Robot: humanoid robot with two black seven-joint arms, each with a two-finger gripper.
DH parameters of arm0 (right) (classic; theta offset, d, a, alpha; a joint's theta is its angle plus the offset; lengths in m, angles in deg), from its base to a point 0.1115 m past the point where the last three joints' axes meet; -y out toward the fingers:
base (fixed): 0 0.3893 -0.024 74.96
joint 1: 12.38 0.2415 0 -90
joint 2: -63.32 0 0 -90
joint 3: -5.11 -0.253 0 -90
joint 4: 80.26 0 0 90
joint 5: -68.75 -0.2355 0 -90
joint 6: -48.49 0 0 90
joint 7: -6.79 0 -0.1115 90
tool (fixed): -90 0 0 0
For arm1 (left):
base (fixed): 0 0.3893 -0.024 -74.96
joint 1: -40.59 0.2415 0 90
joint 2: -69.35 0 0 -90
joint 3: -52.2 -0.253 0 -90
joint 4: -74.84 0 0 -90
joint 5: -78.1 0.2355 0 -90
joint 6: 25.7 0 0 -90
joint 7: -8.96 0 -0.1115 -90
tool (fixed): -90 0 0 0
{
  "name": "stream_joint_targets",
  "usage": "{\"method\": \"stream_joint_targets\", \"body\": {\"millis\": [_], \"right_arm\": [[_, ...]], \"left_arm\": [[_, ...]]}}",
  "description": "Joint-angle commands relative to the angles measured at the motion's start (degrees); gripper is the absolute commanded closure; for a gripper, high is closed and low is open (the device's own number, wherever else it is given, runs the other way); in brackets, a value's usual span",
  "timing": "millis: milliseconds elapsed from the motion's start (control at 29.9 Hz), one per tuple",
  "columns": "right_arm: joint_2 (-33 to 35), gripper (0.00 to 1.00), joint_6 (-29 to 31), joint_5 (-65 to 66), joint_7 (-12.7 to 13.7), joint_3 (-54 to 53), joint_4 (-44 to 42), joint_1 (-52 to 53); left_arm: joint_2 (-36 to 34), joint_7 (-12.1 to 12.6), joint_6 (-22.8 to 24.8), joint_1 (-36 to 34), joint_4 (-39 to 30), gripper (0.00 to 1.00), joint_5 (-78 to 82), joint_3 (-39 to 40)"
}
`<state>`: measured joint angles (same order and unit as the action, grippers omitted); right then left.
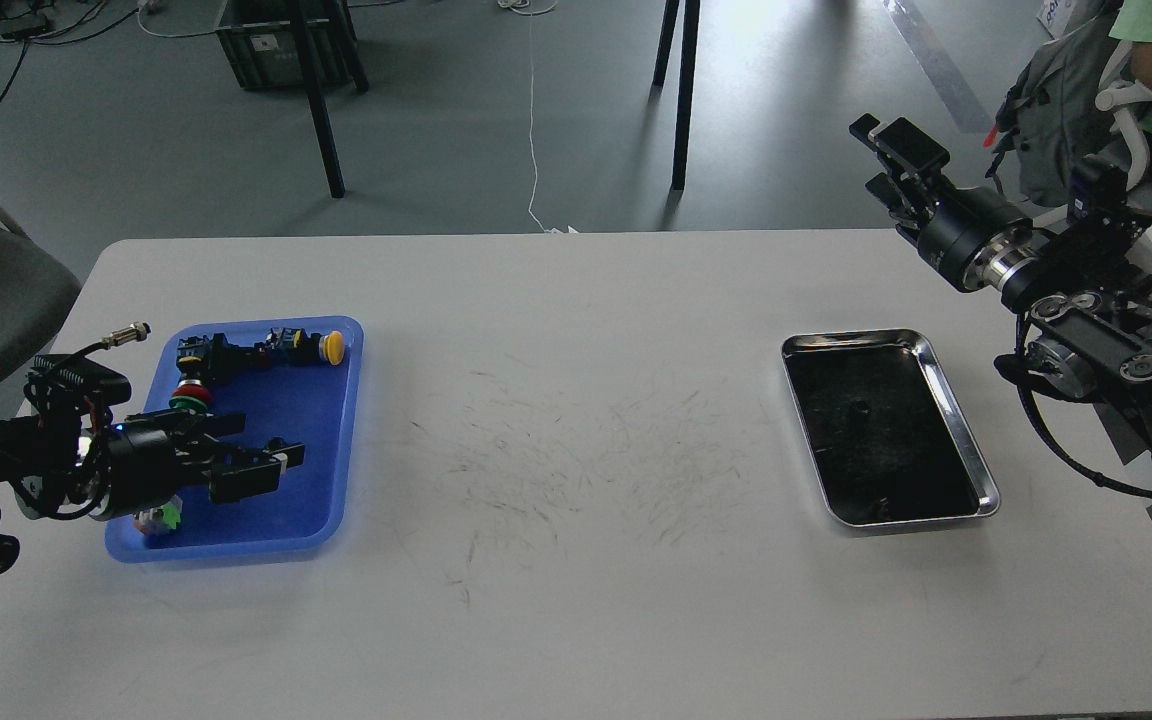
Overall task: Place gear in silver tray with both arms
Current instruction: 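Grasp another black gear in the blue tray with the left gripper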
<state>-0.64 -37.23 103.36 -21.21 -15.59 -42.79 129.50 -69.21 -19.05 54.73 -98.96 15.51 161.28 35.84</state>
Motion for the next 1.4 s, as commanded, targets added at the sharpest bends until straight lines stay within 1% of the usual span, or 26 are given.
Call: {"method": "stream_joint_targets", "body": {"millis": [0, 134, 368, 468, 568, 635, 835, 1002, 1036, 1069, 1103, 1136, 1370], "right_arm": [[-1.07, 0.07, -0.05, -5.42, 0.0, -1.27, 0.06, -1.43], [-3.36, 0.06, -1.19, -10.44, 0.0, -1.27, 0.24, -2.4], [-5.47, 0.06, -1.55, -11.23, 0.0, -6.88, 0.5, -3.54], [-6.44, 0.06, -1.55, -11.23, 0.0, -7.51, 0.59, -3.9], [-6.7, 0.06, -1.46, -11.23, 0.0, -7.51, 0.68, -3.98], [-6.7, 0.06, -1.46, -11.15, 0.0, -7.51, 0.68, -4.07], [-6.7, 0.06, -1.46, -11.23, 0.0, -7.86, 0.77, -3.99], [-6.79, 0.06, -1.46, -11.23, 0.0, -9.87, 0.85, -4.6], [-6.79, 0.06, -1.46, -11.23, 0.0, -10.4, 0.85, -4.86], [-7.05, 0.06, -1.46, -11.23, 0.0, -10.76, 0.94, -4.95], [-7.23, 0.06, -1.37, -11.23, 0.0, -11.11, 1.03, -4.95], [-7.32, 0.06, -1.37, -11.23, 0.0, -11.11, 1.03, -4.87], [-7.32, 0.06, -1.28, -11.23, 0.0, -11.2, 1.12, -4.86]], "left_arm": [[1.01, 0.01, -0.36, 0.15, 1.57, 0.06, 0.4, 0.01], [2.59, 0.01, -0.54, 0.24, 3.07, 0.1, 0.66, -0.08], [3.74, 0.01, -1.86, 0.24, 4.83, 0.15, 3.65, -0.17], [3.74, 0.01, -2.03, 0.33, 5.62, 0.18, 4.27, -0.25], [3.65, 0.01, -2.38, 0.5, 5.62, 0.22, 5.23, -0.17], [3.65, 0.01, -2.56, 0.51, 5.62, 0.23, 5.32, -0.08], [3.56, 0.01, -2.47, 0.68, 5.8, 0.31, 5.68, -0.17], [3.65, 0.01, -2.56, 2.0, 6.23, 0.33, 5.59, -0.17], [3.56, 0.01, -2.56, 2.17, 6.67, 0.35, 5.68, -0.17], [3.56, 0.01, -2.56, 2.18, 6.85, 0.4, 5.68, -0.17], [3.73, 0.01, -2.47, 2.26, 7.03, 0.47, 5.68, -0.17], [3.74, 0.01, -2.56, 2.35, 7.11, 0.49, 5.68, -0.17], [3.91, 0.01, -2.47, 2.53, 9.58, 0.49, 5.41, 0.01]]}}
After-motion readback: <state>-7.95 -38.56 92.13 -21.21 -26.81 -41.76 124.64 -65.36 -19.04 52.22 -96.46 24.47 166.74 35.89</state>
